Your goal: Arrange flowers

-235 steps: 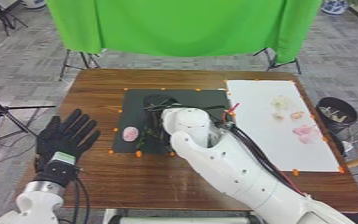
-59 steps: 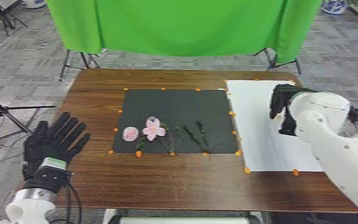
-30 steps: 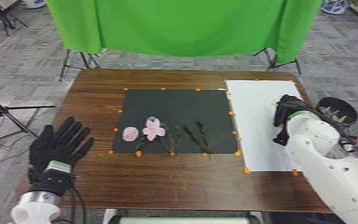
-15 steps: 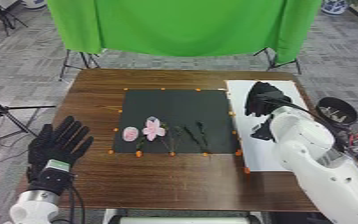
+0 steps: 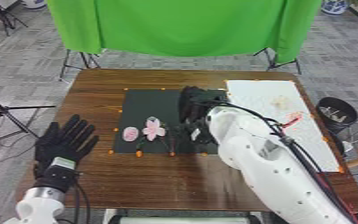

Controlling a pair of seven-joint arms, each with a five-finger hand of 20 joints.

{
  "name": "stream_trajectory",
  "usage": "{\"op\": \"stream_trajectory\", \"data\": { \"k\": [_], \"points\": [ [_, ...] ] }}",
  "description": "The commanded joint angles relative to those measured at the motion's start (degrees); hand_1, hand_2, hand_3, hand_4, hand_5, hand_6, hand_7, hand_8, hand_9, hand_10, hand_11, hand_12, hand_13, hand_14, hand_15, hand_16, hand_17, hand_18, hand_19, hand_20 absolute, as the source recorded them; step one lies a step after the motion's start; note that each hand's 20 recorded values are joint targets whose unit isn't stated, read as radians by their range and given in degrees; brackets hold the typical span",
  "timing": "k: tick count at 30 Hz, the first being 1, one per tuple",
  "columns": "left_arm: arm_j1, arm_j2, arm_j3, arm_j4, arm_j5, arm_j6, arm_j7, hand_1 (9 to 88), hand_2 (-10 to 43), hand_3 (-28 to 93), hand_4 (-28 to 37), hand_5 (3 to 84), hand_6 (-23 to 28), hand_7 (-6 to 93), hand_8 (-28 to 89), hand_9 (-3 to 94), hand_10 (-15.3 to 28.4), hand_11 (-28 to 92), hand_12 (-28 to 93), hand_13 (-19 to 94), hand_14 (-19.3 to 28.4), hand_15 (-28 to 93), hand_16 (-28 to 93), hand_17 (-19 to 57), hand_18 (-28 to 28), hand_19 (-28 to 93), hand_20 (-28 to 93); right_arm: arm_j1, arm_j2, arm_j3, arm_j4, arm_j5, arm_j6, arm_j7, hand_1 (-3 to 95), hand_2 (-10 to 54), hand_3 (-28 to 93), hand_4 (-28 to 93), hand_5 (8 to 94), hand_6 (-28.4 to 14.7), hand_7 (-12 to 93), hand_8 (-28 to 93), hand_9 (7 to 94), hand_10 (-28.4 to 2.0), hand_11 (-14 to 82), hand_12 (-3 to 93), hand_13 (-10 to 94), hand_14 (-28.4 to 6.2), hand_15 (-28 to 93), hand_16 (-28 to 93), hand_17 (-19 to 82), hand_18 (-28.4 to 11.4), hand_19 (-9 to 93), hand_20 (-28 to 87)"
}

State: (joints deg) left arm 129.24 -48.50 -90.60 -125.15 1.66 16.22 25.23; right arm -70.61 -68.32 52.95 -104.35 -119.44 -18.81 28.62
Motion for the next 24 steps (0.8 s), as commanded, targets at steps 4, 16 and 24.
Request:
{"op": "stream_trajectory", "data": {
  "k": [4,16,24],
  "points": [
    [-1.3,-0.6,0.74,0.39,0.67,0.38,-1.99,28.9,12.2,73,-28.3,41.5,9.6,16.1,-9,34.2,16.0,21,12,24,16.3,38,-7,-7.5,16.1,41,9,1.7,-5.6,-3.4,5.5,-3.0,0.9,1.8,61.9,-9.5,69,-28,76.8,0.5,25,3,88.7,-9.6,11.4,46.2,78,-7.4,33,44,44,-18.0,77,29],
    [-1.8,-0.96,0.37,0.38,-1.82,0.41,-2.37,29.3,12.8,72,-28.3,41.7,9.6,16.1,-9,34.3,16.1,21,11,24,16.4,39,-7,-7.5,16.1,41,9,0.7,-5.7,-3.0,5.9,-2.8,0.4,3.3,61.7,-9.5,68,-28,70.8,-0.2,24,0,84.3,-8.5,9.7,41.1,75,-6.0,32,44,41,-18.3,77,30],
    [-1.0,-1.26,-0.15,0.14,-1.89,0.38,-2.61,29.1,12.8,72,-28.3,41.7,9.6,16.1,-9,34.3,16.0,21,12,24,16.5,39,-7,-7.5,16.1,41,8,-0.3,-5.7,-2.2,5.2,-2.4,-0.5,4.1,59.3,-9.5,68,-28,64.0,0.5,19,-7,80.9,-9.4,6.3,35.3,74,-6.5,34,42,39,-19.5,79,31]
  ]
}}
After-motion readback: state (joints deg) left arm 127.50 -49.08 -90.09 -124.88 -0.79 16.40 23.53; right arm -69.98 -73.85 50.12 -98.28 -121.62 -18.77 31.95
